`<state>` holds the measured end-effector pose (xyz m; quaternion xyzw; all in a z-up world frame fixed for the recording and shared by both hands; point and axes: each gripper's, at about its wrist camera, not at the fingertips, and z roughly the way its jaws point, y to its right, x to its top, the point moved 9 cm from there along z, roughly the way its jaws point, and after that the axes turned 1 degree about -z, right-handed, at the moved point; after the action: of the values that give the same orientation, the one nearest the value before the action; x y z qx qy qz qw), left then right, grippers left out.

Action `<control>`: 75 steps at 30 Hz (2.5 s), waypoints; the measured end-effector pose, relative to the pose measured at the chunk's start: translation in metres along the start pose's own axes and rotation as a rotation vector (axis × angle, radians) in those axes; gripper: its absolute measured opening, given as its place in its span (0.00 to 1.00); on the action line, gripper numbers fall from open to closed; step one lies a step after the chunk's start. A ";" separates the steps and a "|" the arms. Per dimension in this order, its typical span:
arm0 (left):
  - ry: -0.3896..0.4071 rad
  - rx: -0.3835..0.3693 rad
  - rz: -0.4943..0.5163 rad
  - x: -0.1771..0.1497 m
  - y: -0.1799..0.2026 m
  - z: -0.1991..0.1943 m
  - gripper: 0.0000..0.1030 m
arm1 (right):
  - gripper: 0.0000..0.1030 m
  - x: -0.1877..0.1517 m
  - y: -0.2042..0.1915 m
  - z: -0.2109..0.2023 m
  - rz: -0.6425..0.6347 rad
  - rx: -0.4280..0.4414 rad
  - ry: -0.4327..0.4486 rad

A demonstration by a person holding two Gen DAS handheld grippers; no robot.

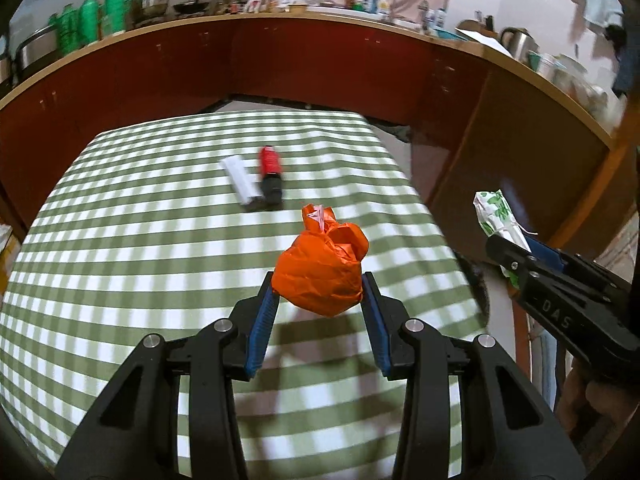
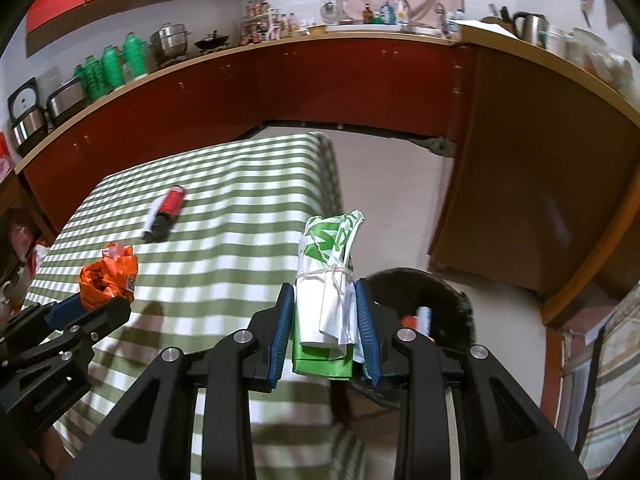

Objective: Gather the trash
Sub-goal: 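Carry the green-and-white package and orange bag toward the trash bin, then open both tools to drop the package and orange bag into the bin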

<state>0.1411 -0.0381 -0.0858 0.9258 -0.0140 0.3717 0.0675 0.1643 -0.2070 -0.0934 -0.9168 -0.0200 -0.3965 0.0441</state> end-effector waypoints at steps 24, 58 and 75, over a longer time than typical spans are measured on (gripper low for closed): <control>-0.001 -0.092 0.151 0.012 0.115 0.033 0.39 | 0.31 -0.013 0.091 -0.007 0.089 -0.107 0.011; -0.094 -0.072 0.193 0.022 0.155 0.097 0.41 | 0.38 -0.005 0.130 0.031 0.133 -0.125 -0.006; -0.097 -0.068 0.169 0.022 0.147 0.094 0.60 | 0.55 -0.004 0.136 0.023 0.155 -0.161 0.014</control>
<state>0.2101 -0.1962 -0.1211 0.9354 -0.1078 0.3302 0.0664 0.1879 -0.3405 -0.1205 -0.9134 0.0830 -0.3986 0.0009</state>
